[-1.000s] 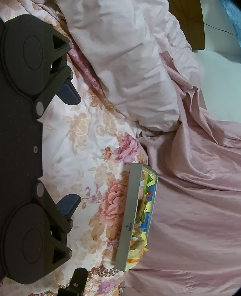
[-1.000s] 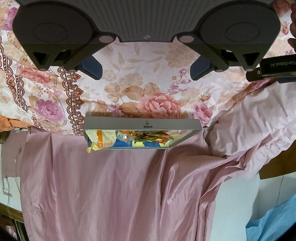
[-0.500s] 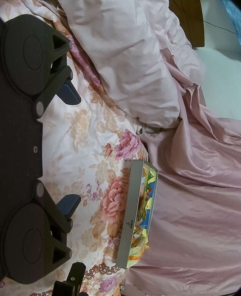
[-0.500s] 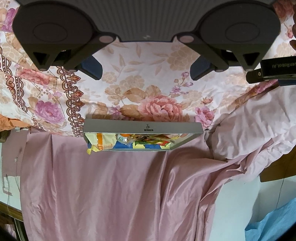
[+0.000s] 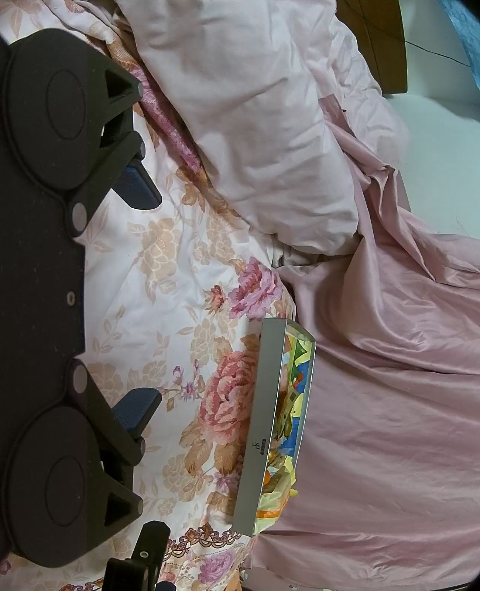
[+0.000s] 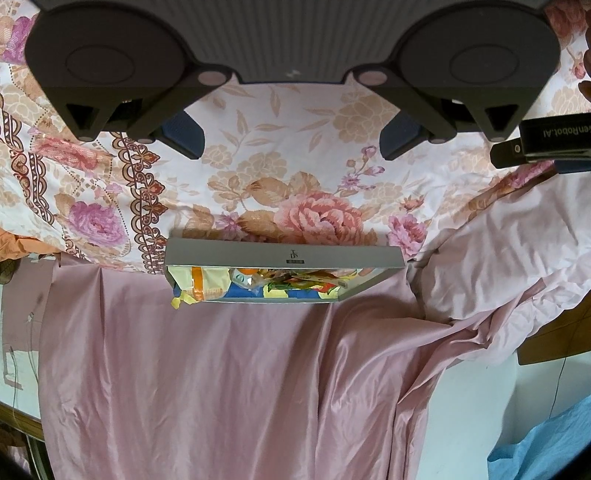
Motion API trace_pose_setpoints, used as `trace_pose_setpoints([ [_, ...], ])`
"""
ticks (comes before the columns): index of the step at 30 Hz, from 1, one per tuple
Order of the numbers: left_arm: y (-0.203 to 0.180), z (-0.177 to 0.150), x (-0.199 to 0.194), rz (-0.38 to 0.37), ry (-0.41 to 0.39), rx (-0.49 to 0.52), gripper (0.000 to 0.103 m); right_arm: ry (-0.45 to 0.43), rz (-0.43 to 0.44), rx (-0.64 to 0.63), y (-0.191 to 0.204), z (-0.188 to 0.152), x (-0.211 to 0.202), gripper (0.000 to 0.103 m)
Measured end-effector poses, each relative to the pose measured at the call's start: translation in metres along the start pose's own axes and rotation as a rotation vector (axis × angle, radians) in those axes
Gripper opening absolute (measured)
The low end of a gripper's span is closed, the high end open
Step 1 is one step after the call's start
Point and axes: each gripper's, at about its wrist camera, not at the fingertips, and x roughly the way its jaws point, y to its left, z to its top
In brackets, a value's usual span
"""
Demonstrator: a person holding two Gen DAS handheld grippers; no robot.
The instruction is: Organize snacks
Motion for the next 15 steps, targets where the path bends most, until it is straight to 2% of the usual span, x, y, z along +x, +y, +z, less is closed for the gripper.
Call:
trace_pose_setpoints([
  [15,-0.0001,0.0,0.0,0.0,0.001,0.0,0.102,0.002,0.001,-0.001,0.0013,-0.001,0.0002,0.103],
])
